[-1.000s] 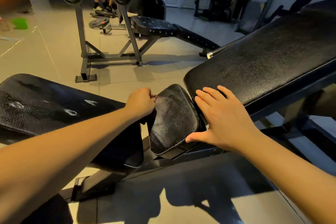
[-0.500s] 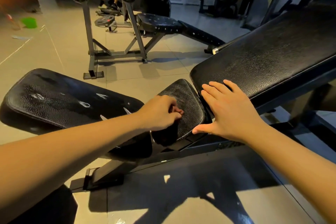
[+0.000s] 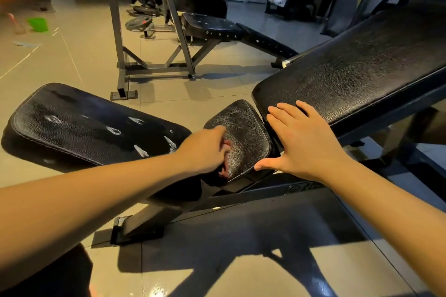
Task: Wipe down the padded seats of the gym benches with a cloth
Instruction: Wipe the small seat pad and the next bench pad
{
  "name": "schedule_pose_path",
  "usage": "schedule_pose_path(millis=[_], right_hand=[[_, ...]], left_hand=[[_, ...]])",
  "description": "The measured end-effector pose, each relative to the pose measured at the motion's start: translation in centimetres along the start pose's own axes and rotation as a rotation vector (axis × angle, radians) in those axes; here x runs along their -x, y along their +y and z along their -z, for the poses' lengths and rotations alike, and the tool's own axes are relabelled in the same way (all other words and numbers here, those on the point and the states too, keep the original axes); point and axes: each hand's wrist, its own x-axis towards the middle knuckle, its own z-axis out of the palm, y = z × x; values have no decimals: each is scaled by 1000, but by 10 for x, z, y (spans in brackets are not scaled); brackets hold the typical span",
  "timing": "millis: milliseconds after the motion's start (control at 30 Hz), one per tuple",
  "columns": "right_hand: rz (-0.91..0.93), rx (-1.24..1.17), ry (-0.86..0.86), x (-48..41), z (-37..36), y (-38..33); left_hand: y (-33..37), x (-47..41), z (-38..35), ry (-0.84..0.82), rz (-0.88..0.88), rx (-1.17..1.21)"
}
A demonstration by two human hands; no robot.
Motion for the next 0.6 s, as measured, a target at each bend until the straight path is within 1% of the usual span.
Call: schedule_pose_path(millis=[67, 100, 200, 267, 333, 400, 433, 567, 600], right_hand=[[-7, -8, 3, 1, 1, 0], [-7, -6, 0, 0, 0, -1], [-4, 13, -8, 0, -1, 1], [-3, 19, -7, 0, -2, 1], [-3, 17, 2, -1, -2, 1], [-6, 11, 2, -1, -1, 0], [-7, 14, -3, 0, -1, 0], [-12, 29, -17, -1, -2, 1], [-14, 32, -14, -1, -3, 1]], left_hand=[[-15, -11, 6, -58, 134, -45], [-16, -11, 5, -100, 149, -32], [2, 2, 0, -159, 27, 100], [10, 9, -4, -93, -32, 143], [4, -3, -3, 25, 33, 82], [-3, -11, 2, 89, 118, 51], [-1, -10, 2, 96, 104, 57], [34, 15, 1, 33, -212, 162], [35, 15, 0, 34, -242, 158]])
